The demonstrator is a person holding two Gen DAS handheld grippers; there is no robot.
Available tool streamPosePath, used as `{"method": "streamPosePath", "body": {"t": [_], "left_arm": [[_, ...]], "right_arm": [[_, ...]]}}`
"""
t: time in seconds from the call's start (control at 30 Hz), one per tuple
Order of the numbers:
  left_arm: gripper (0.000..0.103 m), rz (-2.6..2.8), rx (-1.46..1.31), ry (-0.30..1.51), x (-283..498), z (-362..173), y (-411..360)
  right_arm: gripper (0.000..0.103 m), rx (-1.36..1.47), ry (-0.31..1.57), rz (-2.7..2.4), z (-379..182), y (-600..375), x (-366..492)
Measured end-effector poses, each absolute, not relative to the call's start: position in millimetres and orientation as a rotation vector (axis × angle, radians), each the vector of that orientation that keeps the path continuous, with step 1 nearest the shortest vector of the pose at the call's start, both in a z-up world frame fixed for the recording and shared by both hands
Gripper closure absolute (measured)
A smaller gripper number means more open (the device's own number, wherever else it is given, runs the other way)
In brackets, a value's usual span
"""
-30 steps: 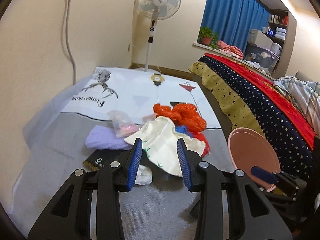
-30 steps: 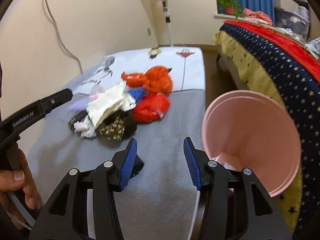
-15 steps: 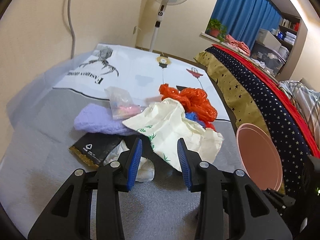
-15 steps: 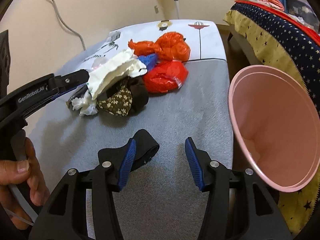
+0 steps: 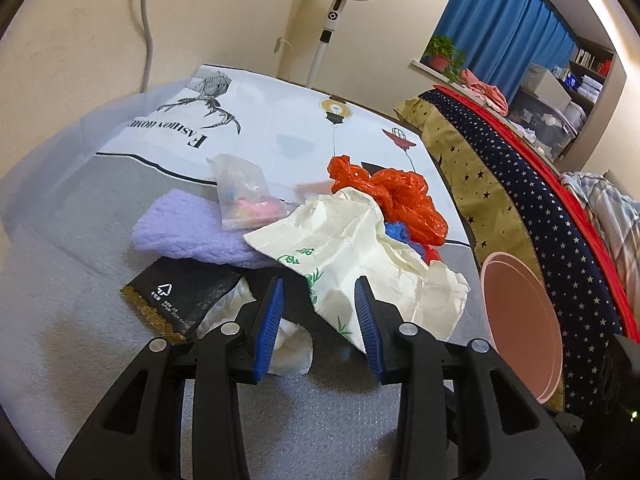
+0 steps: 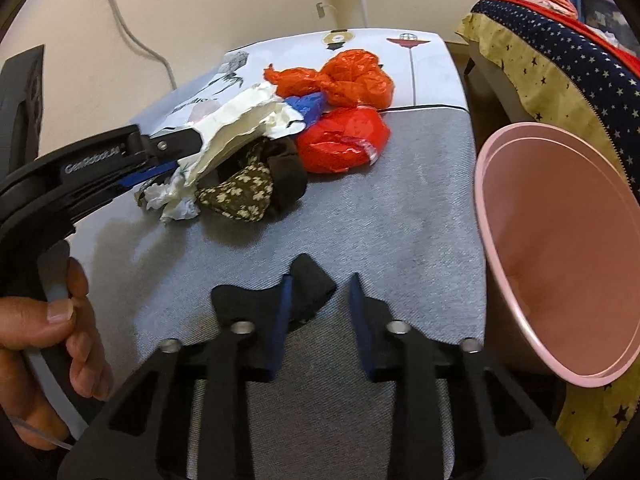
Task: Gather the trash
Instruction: 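Grasp the black fabric strap with the right tool while the left tool grasps the white plastic bag, then carry the black strap over the bin with the right tool while the left tool lifts the bag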
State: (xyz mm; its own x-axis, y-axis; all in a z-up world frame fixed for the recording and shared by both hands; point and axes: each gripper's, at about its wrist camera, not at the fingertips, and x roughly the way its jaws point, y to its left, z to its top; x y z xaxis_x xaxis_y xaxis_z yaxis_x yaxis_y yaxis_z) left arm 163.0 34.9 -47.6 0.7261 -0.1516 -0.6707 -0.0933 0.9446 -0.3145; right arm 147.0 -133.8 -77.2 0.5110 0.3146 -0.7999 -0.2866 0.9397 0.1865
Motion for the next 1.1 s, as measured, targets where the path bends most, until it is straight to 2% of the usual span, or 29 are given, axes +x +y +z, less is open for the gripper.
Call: {"method": "streamPosePath", "body": {"t": [0.1, 0.2, 0.37, 0.47, 0.67, 1.1], "left_arm": [[0.067, -0.039, -0.355, 0.765, 164.9, -49.4, 33.5], [0.067, -0.046, -0.357, 0.771, 167.1, -50.6, 33.0], [0.089, -0.059, -0.353, 0.767, 166.2, -46.6, 33.1], [0.097, -0.059, -0.343, 0.756, 163.3, -41.2, 33.8], [0.101, -0.069, -0.326, 0.727, 155.0, -27.8, 35.0], [0.101, -0.104, -0.282, 0.653, 133.7, 3.4, 26.3]], "right_arm": [[0.089, 0.020, 0.949, 0.364, -72.6, -133.0, 144.4], [0.090, 0.026, 0.930, 0.353, -67.1, -136.4, 143.9], [0.090, 0.018, 0.881, 0.312, -54.2, -143.3, 141.4], [0.090, 0.004, 0.843, 0.294, -45.0, -145.5, 135.9], [0.090, -0.012, 0.760, 0.238, -24.8, -155.4, 123.4], [0.090, -0.023, 0.653, 0.126, 32.4, -186.9, 108.1]]}}
